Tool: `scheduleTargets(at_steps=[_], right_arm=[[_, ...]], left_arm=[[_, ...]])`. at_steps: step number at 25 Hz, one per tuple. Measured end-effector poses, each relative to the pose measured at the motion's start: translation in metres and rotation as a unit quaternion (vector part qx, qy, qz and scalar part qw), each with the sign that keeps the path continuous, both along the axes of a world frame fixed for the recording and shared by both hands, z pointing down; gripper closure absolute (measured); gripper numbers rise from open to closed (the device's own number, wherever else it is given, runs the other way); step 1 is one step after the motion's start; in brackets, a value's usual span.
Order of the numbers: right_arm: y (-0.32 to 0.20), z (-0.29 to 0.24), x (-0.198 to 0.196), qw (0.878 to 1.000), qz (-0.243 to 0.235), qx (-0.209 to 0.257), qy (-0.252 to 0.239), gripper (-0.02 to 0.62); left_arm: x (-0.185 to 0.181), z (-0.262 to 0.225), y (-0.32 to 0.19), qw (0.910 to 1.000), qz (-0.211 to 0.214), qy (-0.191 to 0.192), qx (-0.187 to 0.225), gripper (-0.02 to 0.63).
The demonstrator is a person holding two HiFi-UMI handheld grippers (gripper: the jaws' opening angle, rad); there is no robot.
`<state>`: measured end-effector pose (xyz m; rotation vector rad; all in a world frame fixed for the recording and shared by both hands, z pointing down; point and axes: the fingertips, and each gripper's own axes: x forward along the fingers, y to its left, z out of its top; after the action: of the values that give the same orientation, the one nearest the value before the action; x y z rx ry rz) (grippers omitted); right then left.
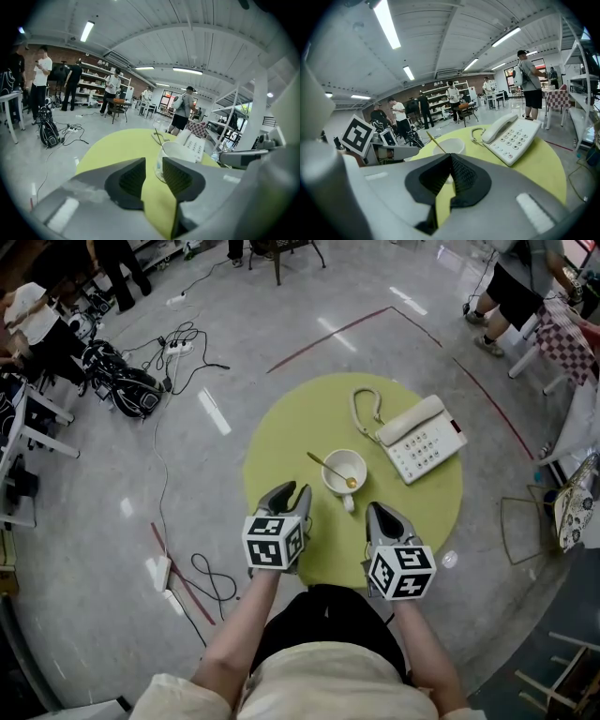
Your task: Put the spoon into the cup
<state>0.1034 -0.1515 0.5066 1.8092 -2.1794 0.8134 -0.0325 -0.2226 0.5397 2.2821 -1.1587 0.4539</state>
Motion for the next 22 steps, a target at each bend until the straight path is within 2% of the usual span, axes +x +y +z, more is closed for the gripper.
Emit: scheduleTargets(at_steps=[5, 22], right_arm=[[0.008, -0.003, -0.006, 1.0, 0.004, 0.003, 0.003, 0.594], [0.038, -0.006, -0.021, 1.0, 0.025, 0.009, 0.012, 0.594]], left_arm=[[-0.008, -0.001, 0.01, 1.0, 0.005, -0.004, 0.002, 0.494], [-0.016, -0.013, 0.036, 0.9987, 0.043, -0.01, 0.026, 0.578]])
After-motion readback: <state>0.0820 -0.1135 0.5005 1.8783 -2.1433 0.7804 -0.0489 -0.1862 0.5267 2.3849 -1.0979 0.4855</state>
